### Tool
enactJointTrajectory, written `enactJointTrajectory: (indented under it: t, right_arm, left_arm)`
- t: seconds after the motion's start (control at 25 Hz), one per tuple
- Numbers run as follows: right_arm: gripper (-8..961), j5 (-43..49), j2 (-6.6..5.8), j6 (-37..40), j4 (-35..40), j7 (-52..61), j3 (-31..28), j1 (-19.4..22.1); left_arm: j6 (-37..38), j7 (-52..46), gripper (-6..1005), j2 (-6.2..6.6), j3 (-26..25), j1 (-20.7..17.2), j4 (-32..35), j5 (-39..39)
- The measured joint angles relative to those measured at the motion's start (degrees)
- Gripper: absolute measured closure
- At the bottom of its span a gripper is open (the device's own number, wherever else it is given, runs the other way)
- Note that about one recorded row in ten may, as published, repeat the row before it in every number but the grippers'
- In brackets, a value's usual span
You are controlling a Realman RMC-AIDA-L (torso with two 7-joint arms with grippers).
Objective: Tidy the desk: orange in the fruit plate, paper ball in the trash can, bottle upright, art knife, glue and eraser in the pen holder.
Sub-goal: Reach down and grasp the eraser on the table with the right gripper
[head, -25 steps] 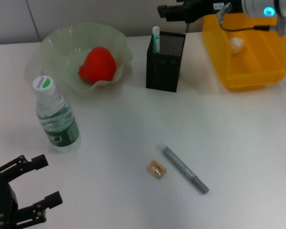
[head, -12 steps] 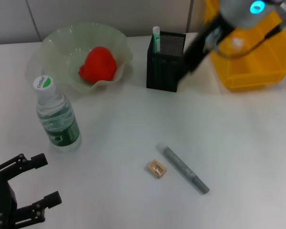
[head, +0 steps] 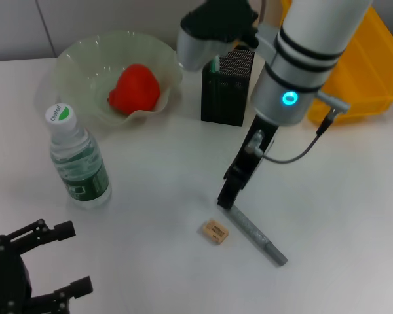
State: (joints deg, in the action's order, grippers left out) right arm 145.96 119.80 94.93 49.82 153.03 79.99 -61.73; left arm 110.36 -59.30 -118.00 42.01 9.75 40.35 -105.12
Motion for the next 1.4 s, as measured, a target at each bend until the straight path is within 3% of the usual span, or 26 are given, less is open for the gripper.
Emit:
enactJointTrajectory:
  t: [0.16, 0.6, 1.12, 1.4]
  right_arm:
    - [343, -2.32, 0.08, -1.66, -1.67, 0.18, 2.56, -0.05]
    - [332, -8.46, 0.1, -8.13, -2.65, 7.93, 17.23, -1.8]
    - [332, -11.68, 0.08, -10.75, -3.24, 14.24, 27.67, -2.99]
    - [336, -11.68, 0.08, -12.15, -3.33, 15.94, 30.12, -2.95]
  left_arm:
    - [-0.48, 0.0, 155, -0.08, -0.01, 0.23, 0.0, -0.57]
    - [-0.9, -0.01, 155, -0.22, -0.08, 0.36, -0.28, -0.57]
    - [-1.77, 0.02, 155, -0.32, 0.01, 1.15, -0.65, -0.52]
    - [-2.16, 0.65, 155, -0.45, 0.2, 1.31, -0.98, -0.52]
